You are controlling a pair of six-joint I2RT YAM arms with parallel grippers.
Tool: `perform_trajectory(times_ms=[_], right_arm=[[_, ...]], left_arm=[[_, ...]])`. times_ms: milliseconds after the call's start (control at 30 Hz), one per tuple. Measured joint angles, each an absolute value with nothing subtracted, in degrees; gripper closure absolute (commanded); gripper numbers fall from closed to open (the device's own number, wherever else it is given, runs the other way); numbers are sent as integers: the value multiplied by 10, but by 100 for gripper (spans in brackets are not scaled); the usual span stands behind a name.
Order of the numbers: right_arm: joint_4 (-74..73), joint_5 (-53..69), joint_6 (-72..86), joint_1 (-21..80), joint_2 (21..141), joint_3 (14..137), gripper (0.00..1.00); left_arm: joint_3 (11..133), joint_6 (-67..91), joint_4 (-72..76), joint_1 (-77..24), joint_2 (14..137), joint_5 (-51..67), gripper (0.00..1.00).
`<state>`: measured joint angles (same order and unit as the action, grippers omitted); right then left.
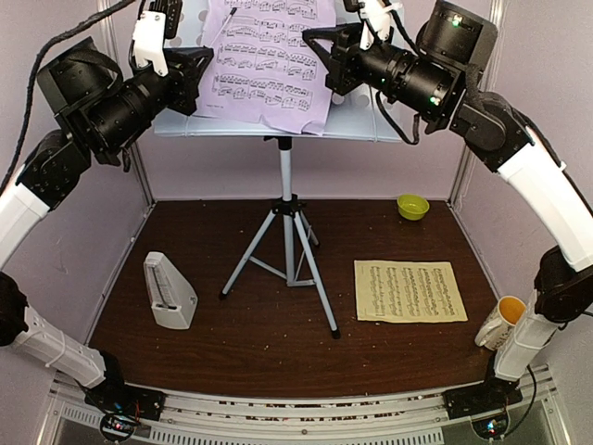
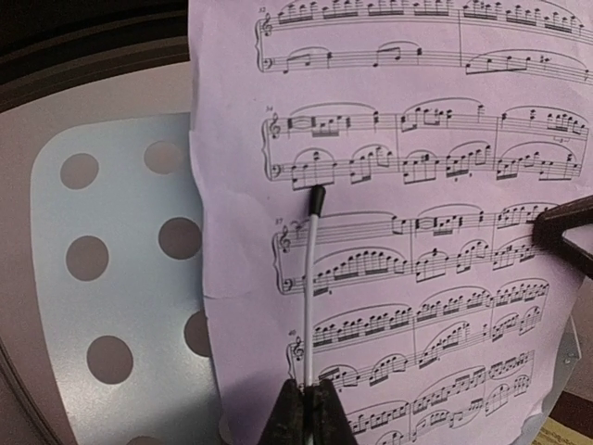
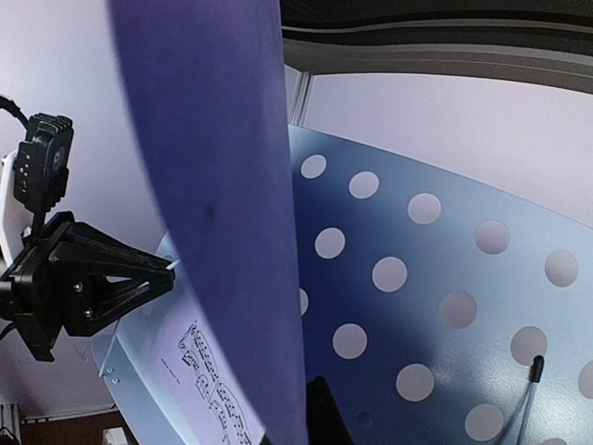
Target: Set up the instrument practice props
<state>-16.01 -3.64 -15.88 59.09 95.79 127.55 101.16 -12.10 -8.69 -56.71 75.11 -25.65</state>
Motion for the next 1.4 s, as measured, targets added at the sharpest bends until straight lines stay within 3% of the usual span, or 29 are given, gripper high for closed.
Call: perform_trajectory(times_ms=[533, 767, 1000, 1233, 1400], right_arm=[[-107, 93, -179, 565, 1014, 1321, 100], [-100, 111, -185, 557, 1027, 1321, 83], [-78, 101, -187, 553, 1029, 1321, 78], [-50, 96, -175, 552, 1042, 1321, 97], [-44, 97, -162, 552, 1056, 1321, 100]], left_arm=[[974, -122, -45, -567, 730, -253, 100], [963, -124, -30, -567, 727, -252, 100], [959, -125, -25, -567, 726, -250, 100], [957, -126, -21, -567, 726, -250, 100], [957, -128, -20, -567, 726, -250, 100]])
